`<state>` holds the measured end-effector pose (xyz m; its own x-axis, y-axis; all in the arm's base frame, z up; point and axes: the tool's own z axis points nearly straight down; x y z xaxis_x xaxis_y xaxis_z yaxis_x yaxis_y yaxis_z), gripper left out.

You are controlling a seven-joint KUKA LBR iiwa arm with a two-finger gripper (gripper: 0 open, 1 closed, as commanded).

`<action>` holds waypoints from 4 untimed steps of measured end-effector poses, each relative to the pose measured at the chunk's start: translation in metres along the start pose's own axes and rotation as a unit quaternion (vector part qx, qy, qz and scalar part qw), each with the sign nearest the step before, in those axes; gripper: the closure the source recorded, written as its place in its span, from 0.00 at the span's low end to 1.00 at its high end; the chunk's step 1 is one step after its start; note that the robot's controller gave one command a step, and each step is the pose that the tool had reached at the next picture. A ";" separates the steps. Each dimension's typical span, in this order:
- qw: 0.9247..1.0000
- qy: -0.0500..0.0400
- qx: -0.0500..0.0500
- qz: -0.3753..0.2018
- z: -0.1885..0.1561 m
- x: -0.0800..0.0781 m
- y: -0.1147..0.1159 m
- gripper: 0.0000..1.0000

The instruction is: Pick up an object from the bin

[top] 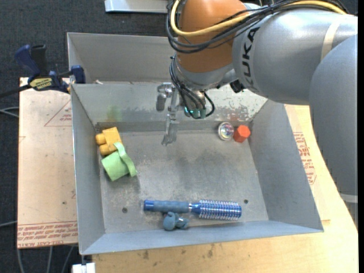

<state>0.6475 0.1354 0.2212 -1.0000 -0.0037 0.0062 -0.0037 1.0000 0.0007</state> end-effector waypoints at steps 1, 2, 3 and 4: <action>0.975 -0.002 0.000 -0.223 0.152 0.043 0.076 0.00; 0.952 -0.006 0.002 -0.306 0.120 0.025 0.024 0.00; 0.923 -0.005 0.000 -0.384 0.121 0.048 0.115 0.00; 0.938 -0.004 0.000 -0.347 0.152 0.052 0.115 0.00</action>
Offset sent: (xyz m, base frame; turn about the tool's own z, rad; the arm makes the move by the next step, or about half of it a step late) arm -0.0436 0.0738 -0.1512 -0.4494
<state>0.5939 0.2503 0.0697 -0.7572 -0.6532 -0.0024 -0.6532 0.7572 0.0011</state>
